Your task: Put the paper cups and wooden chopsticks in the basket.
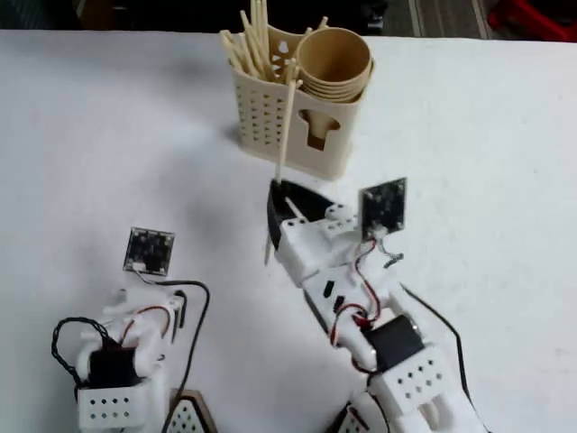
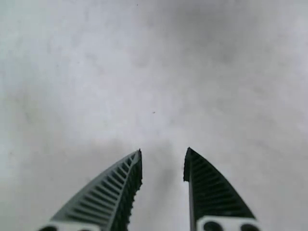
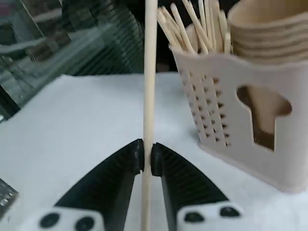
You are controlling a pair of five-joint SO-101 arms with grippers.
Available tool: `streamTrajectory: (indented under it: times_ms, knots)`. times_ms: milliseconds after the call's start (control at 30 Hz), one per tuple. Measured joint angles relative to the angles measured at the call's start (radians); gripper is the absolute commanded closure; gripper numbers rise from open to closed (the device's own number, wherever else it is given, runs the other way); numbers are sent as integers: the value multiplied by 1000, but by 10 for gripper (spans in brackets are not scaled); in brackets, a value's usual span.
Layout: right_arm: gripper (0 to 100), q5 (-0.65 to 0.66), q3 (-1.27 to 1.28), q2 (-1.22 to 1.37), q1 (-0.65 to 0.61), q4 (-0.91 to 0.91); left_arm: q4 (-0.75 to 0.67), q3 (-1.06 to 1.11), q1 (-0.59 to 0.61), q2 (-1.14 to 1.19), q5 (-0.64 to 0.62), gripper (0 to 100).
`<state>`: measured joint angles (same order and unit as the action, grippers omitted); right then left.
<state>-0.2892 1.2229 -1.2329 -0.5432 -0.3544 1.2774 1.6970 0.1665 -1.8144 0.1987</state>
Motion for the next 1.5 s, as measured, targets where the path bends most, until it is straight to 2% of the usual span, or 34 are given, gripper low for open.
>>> streamTrajectory:
  times_ms: [200, 367, 567, 700, 867, 1133, 1300, 1500]
  knots:
    - [981, 52, -169, -26, -2, 3, 0, 0, 0, 0, 0, 845]
    - [981, 60, -331, 66, 0, 35, 0, 0, 0, 0, 0, 845]
    - [981, 161, -437, 264, 61, 308, 0, 0, 0, 0, 0, 845]
    - [981, 183, -483, 431, 97, 505, 0, 0, 0, 0, 0, 845]
    - [981, 187, -586, 655, 129, 641, 0, 0, 0, 0, 0, 845]
    - [981, 187, -752, 954, 180, 704, 0, 0, 0, 0, 0, 845]
    - [981, 187, -770, 1063, 176, 706, 0, 0, 0, 0, 0, 845]
    - [981, 187, -810, 1165, 180, 806, 0, 0, 0, 0, 0, 845]
